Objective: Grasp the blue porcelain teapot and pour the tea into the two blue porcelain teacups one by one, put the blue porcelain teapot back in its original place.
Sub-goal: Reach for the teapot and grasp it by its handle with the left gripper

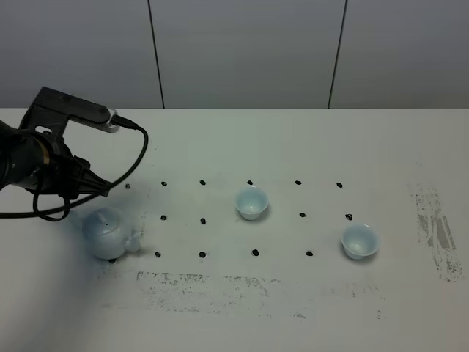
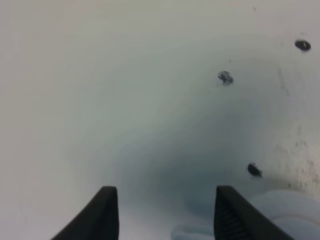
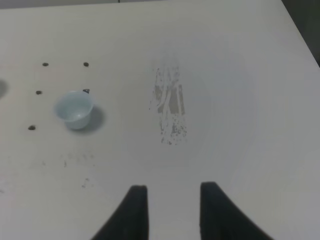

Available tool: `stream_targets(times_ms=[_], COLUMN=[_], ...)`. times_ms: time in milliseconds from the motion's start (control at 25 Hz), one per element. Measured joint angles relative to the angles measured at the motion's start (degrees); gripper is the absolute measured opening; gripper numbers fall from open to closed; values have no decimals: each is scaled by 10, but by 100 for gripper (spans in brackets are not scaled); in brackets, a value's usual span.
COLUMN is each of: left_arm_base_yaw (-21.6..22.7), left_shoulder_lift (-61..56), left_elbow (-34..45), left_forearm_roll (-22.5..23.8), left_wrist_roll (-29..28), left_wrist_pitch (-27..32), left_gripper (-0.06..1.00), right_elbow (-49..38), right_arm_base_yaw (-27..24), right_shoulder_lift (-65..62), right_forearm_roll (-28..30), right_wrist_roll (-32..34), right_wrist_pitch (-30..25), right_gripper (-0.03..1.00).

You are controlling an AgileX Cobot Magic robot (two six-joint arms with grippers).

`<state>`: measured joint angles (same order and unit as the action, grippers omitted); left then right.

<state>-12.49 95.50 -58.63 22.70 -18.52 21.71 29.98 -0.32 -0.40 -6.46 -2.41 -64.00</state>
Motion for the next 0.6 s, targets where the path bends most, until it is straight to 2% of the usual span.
stream_targets(times_ms=[80,200,320,600], left_arm_base_yaw=[15,37,43,45], left_shoulder_lift=[3,18,37,75], left_elbow=[3,4,5,5], left_forearm_roll=[0,1,-3,-45], left_wrist_roll=[-49,-81,-87,-90], left_wrist_pitch=[-3,-5,-15,-64], left_gripper=[46,46,46,46], right_elbow=[0,0,0,0], right_arm_base_yaw=[0,0,0,0], right_shoulder_lift=[0,0,0,0], right_forearm_roll=[0,0,0,0], right_wrist_roll=[0,0,0,0], right_wrist_pitch=[0,0,0,0], right_gripper=[24,24,24,24])
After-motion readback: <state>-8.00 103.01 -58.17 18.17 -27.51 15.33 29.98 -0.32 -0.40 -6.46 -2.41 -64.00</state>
